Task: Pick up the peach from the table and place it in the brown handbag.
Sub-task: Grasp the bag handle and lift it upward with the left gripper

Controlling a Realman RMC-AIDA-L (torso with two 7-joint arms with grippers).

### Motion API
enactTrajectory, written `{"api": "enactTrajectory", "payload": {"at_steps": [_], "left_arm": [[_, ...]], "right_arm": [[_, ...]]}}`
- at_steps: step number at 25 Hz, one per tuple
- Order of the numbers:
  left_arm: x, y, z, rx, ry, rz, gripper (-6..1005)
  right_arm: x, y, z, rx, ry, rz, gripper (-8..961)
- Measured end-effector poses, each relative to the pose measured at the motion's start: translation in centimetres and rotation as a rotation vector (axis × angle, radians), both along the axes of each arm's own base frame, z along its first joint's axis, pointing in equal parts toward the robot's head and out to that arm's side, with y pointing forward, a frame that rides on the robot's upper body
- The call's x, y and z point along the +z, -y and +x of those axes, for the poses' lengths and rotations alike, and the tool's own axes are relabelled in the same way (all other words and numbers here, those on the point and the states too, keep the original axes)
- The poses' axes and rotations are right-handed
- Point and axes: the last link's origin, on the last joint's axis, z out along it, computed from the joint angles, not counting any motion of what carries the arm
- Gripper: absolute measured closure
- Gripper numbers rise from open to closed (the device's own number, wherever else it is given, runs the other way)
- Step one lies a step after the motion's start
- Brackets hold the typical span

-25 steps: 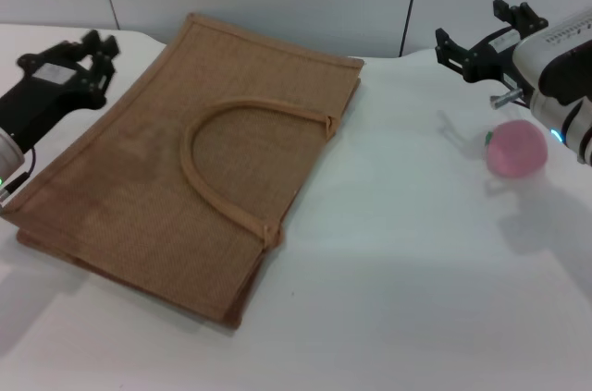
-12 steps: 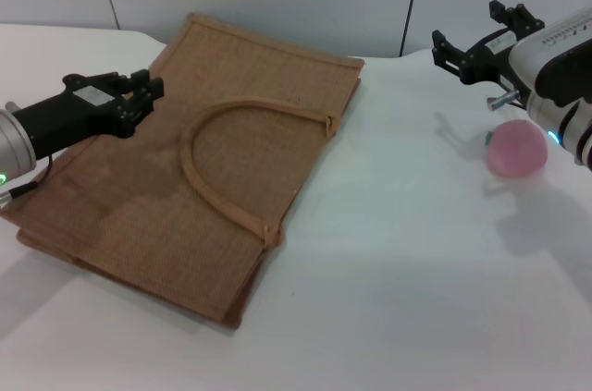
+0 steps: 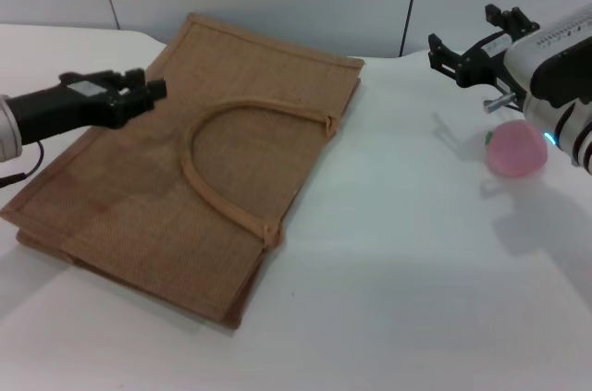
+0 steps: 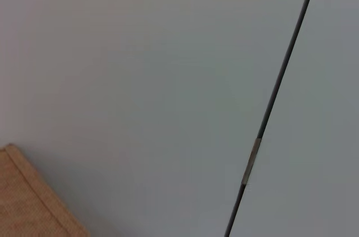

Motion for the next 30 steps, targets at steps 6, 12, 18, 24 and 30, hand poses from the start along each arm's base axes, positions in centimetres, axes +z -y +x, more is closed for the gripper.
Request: {"api": "enactTrajectory", "payload": {"at_steps": [6, 12, 18, 24, 30], "left_arm": [[-0.2, -1.0, 0.2, 0.07, -0.052, -0.129, 581], [-0.6, -1.5, 0.2, 0.085, -0.14, -0.192, 581], [-0.7, -2.1, -0.3, 0.126, -0.229, -0.22, 581], [-1.0, -3.1, -0.3, 0.136, -0.306, -0.204, 580], [-1.2, -3.7, 0.3, 0.123, -0.318, -0.183, 580]], "right_arm": [[-0.4, 0.1, -0.6, 0.016, 0.005, -0.015, 76], [-0.9, 0.4, -1.1, 0.037, 0.009, -0.031, 76], [-1.3, 0.7, -1.4, 0.052, 0.014, -0.044, 76], [-1.5, 0.9, -1.7, 0.062, 0.017, -0.052, 77], [-1.6, 1.0, -1.7, 0.065, 0.02, -0.058, 77]]}}
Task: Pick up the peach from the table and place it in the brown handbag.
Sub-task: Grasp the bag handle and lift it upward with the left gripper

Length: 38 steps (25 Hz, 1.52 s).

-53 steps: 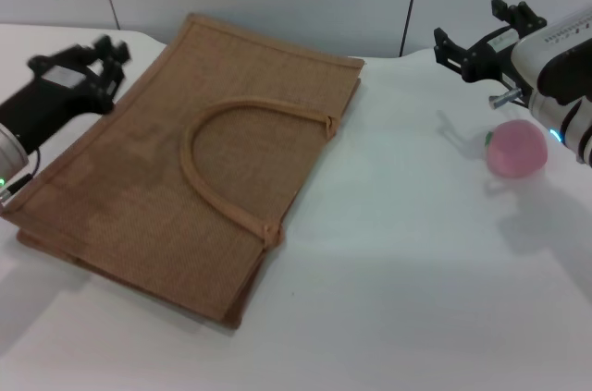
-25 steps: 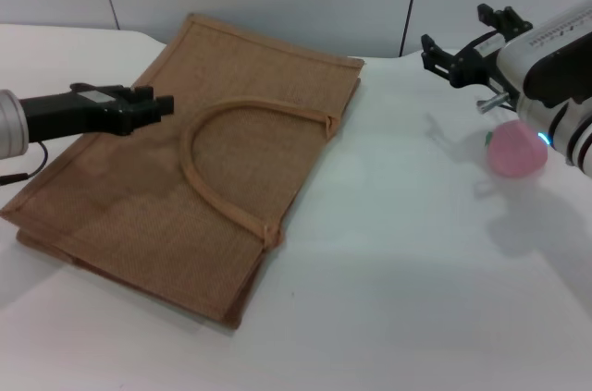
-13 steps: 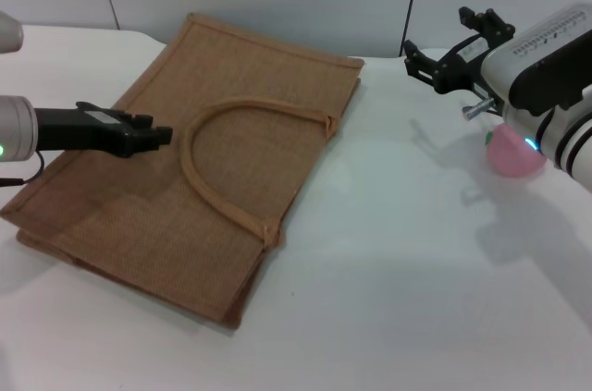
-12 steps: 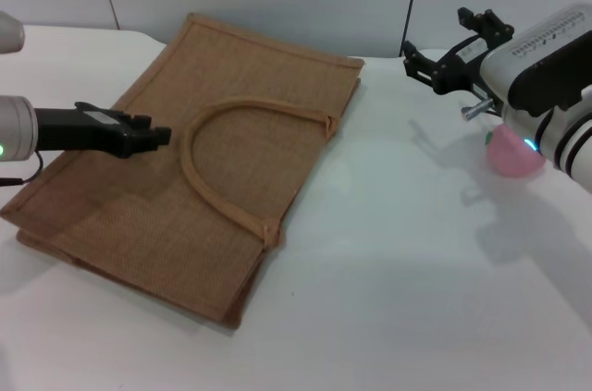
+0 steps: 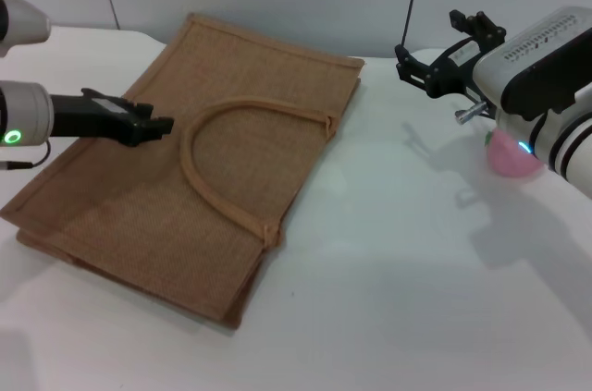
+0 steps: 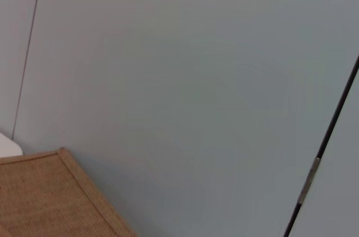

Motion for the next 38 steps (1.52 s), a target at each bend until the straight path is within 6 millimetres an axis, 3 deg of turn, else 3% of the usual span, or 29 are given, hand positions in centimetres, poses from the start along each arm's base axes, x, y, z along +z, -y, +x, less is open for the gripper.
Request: {"api": "enactTrajectory", "payload": {"at_steps": [16, 38], "left_arm": [[-0.7, -1.1, 0.7, -0.042, -0.064, 0.037, 581], [-3.3, -1.6, 1.5, -0.071, -0.124, 0.055, 580]], "right_arm": [[0.0, 0.0, -0.2, 0.002, -0.004, -0.001, 77], [0.0, 0.0, -0.5, 0.007, -0.009, -0.002, 77]]}}
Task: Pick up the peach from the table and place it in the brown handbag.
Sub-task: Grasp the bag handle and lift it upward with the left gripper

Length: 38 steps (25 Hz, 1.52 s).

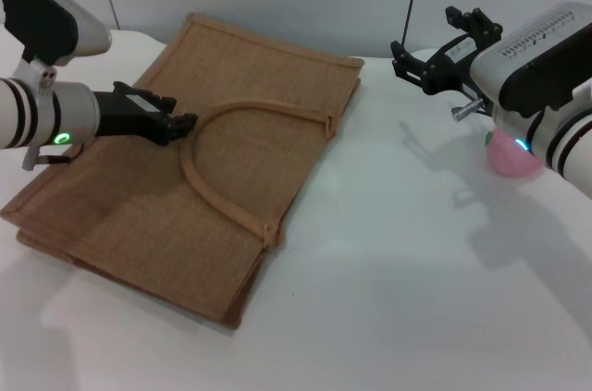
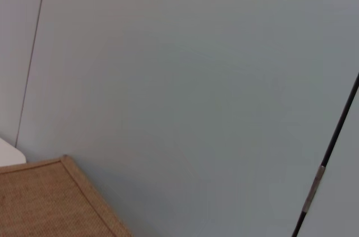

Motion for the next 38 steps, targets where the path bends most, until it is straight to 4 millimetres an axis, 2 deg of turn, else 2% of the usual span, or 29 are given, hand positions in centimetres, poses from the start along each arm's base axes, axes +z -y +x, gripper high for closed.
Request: {"api": "enactTrajectory", "payload": {"at_steps": [10, 18, 21, 30, 38], "left_arm": [[-1.1, -0.1, 0.1, 0.001, -0.009, -0.009, 583], [-1.0, -0.2, -0.2, 0.027, -0.015, 0.028, 623], [-0.8, -0.4, -0.6, 0.042, -0.024, 0.054, 846], [0.2, -1.0, -0.4, 0.043, -0.036, 0.102, 972], [1.8, -1.9, 0.6, 0.015, -0.027, 0.145, 978]], "right_arm": [[0.0, 0.0, 0.0, 0.0, 0.001, 0.0, 77], [0.0, 0.0, 0.0, 0.001, 0.004, -0.001, 77], [0.0, 0.0, 0.0, 0.002, 0.004, -0.001, 77], [-0.2, 0.1, -0.1, 0.008, 0.009, -0.009, 76], [-0.3, 0.1, 0.2, -0.004, 0.022, -0.014, 76]]}}
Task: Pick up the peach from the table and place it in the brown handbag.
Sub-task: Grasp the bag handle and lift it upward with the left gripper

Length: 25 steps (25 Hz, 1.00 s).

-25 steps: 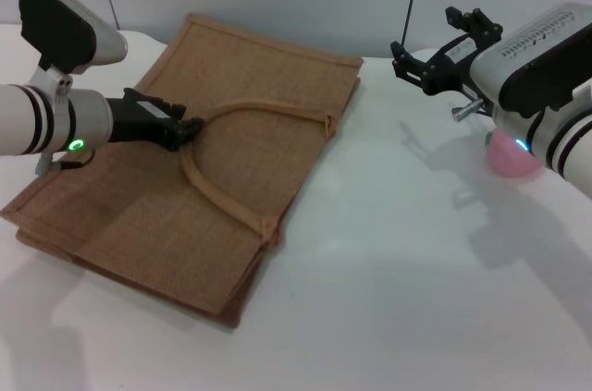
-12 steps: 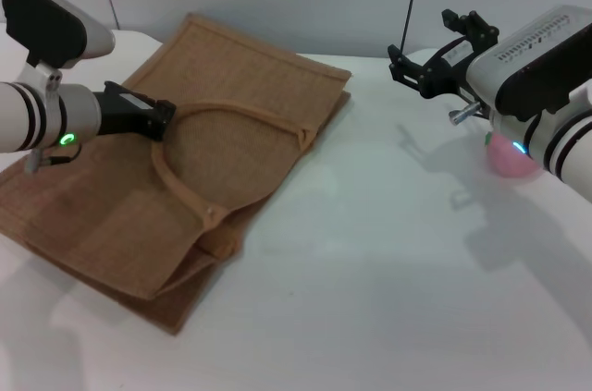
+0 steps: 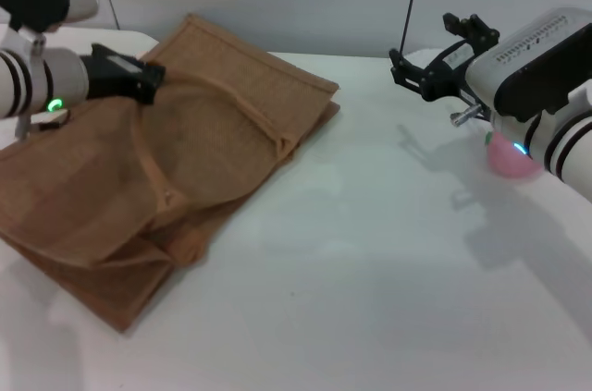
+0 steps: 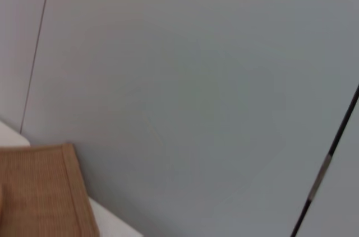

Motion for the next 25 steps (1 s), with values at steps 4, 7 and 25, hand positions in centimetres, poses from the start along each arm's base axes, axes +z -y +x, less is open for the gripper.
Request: {"api": "enactTrajectory", "payload": {"at_steps": [4, 7, 25], "left_arm": [[1.6, -0.3, 1.1, -0.031, 0.027, 0.024, 979], [2.8, -0.4, 1.7, -0.052, 0.04, 0.044, 980], [3.9, -0.4, 3.1, -0.084, 0.055, 0.031, 978]], "right_arm": [[0.0, -0.2, 0.3, -0.02, 0.018, -0.007, 76], [0.1, -0.2, 0.3, -0.022, 0.021, -0.006, 76], [0.1, -0.3, 0.4, -0.029, 0.026, -0.008, 77]]}}
